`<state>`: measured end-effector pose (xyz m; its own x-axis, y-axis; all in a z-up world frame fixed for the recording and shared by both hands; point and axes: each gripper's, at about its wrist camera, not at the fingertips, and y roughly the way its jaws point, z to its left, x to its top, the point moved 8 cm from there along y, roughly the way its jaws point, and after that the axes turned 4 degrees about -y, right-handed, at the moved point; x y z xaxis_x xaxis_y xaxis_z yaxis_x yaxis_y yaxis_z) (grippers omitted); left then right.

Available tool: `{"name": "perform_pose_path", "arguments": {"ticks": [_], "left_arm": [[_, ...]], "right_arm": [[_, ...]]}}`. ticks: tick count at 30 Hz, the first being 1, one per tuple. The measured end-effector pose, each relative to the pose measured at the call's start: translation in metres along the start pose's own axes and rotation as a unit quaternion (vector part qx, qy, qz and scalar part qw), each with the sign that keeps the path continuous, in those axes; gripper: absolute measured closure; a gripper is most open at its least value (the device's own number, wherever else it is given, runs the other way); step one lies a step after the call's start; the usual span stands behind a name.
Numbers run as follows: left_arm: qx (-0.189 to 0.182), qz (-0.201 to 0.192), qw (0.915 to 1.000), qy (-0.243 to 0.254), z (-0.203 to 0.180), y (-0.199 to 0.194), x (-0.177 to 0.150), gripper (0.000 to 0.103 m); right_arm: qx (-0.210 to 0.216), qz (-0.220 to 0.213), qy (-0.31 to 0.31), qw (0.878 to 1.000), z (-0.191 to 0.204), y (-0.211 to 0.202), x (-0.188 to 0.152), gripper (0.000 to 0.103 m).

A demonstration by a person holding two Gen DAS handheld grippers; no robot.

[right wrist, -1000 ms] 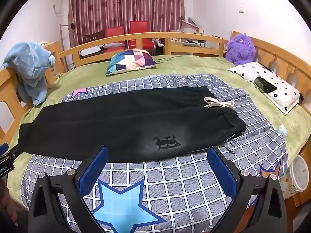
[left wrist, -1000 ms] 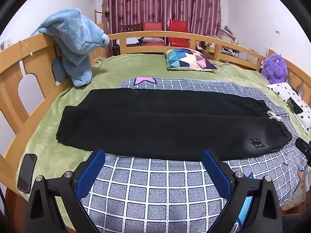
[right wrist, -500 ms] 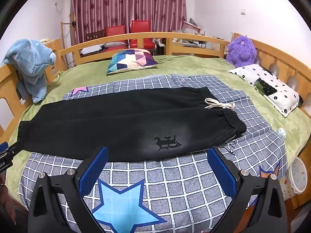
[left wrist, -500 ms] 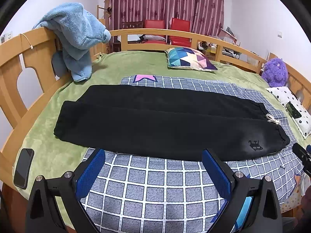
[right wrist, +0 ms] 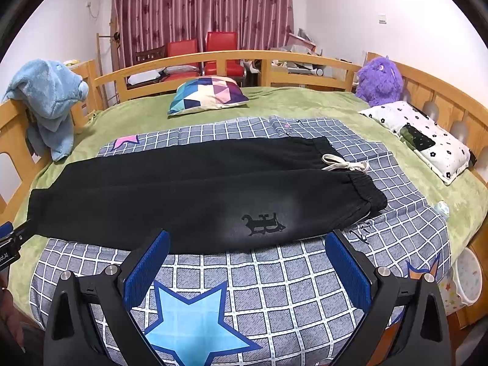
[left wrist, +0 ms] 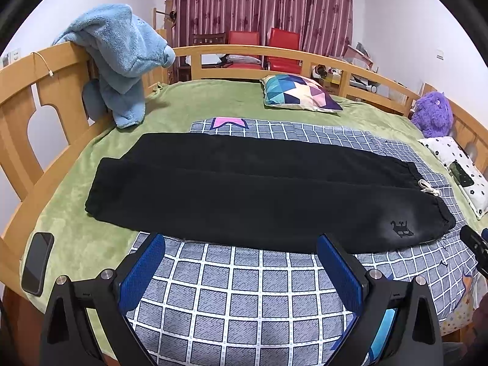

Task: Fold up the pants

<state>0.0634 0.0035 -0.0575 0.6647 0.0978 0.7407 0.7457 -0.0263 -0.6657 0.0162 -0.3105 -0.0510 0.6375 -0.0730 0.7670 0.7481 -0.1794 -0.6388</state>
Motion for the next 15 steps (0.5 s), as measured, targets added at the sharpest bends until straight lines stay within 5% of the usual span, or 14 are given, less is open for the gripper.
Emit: {"name": "perform_pose_path", "arguments": {"ticks": [15], "left_arm": [[-0.003, 0.000, 1.0000, -0.004, 0.0023, -0.0001, -0.0005, 0.002]], "right_arm": [[0.001, 0.001, 0.002, 1.000, 0.0005, -0.0012, 0.0011, 0.003]]}}
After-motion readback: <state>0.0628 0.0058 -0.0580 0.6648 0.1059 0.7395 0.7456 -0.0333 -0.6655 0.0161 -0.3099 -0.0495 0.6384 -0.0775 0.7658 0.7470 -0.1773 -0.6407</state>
